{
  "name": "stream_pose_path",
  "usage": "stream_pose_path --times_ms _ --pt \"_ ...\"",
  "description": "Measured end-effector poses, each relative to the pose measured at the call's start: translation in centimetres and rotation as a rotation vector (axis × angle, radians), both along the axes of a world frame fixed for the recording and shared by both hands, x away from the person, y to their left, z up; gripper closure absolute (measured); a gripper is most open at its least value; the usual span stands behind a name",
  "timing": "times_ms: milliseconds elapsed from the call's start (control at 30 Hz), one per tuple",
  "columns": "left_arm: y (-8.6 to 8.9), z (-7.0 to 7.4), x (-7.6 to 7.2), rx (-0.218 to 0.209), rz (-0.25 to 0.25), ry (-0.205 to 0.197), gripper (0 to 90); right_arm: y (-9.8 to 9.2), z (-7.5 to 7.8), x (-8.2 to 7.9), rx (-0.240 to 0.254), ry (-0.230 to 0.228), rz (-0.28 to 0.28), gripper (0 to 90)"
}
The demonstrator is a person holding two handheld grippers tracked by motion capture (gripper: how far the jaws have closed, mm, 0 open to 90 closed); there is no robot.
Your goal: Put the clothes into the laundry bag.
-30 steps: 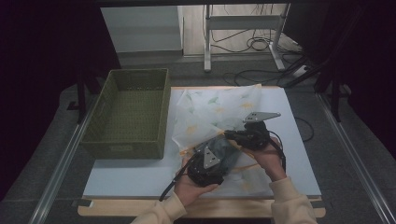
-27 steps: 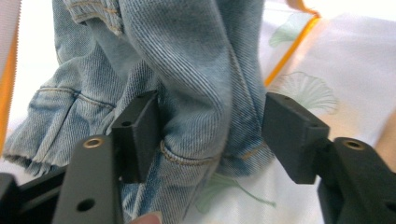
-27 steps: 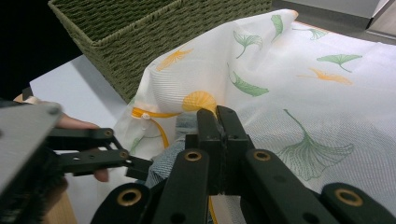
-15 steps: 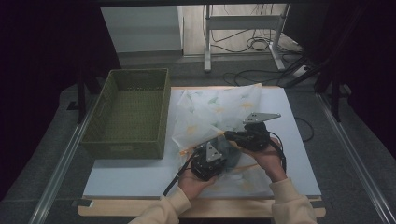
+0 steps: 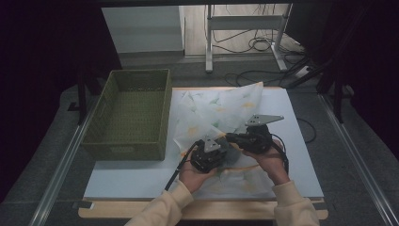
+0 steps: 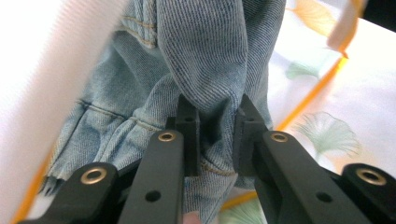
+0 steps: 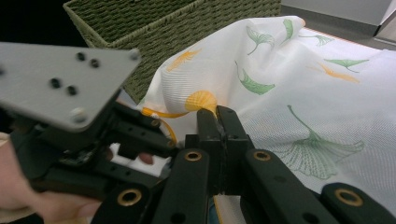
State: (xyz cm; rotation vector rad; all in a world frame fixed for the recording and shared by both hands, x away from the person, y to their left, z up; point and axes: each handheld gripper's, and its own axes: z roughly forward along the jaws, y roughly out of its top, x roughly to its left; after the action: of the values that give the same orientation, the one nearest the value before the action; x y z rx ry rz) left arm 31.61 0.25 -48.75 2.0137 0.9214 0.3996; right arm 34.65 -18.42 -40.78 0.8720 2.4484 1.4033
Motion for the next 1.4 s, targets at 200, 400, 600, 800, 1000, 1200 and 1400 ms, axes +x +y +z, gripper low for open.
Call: stream_pose_path --times_ms 200,400,600,800,1000,1200,1400 --pt "-0.1 0.0 1.4 -0.013 0.041 -0.015 76.6 0.0 0.0 -0.1 0.007 0.005 0.01 89.6" --pt "-0.4 -0.4 2.8 -0.014 0.077 -0.022 75.7 -0.1 -0.1 -0.1 0.01 0.011 0.015 89.6" --pt "-0.6 -0.8 2.9 -0.008 0.08 -0.028 71.9 -0.2 -0.1 -0.2 0.009 0.011 0.012 89.6" --pt "0.0 -0.7 1.7 -0.023 0.055 -0.033 59.5 -0.3 -0.1 -0.1 0.009 0.008 0.005 89.5" --pt "0.8 -1.0 0.4 0.007 0.029 -0.055 57.8 -0.6 -0.4 0.1 0.013 0.015 -0.005 89.5" --pt "0.6 -1.2 -0.1 0.017 0.017 -0.063 60.3 -0.6 -0.6 0.1 0.014 0.017 -0.008 89.5" --pt "0.9 -1.3 -0.1 0.014 -0.014 -0.027 73.5 -0.8 -0.8 0.2 0.015 0.023 -0.012 89.5"
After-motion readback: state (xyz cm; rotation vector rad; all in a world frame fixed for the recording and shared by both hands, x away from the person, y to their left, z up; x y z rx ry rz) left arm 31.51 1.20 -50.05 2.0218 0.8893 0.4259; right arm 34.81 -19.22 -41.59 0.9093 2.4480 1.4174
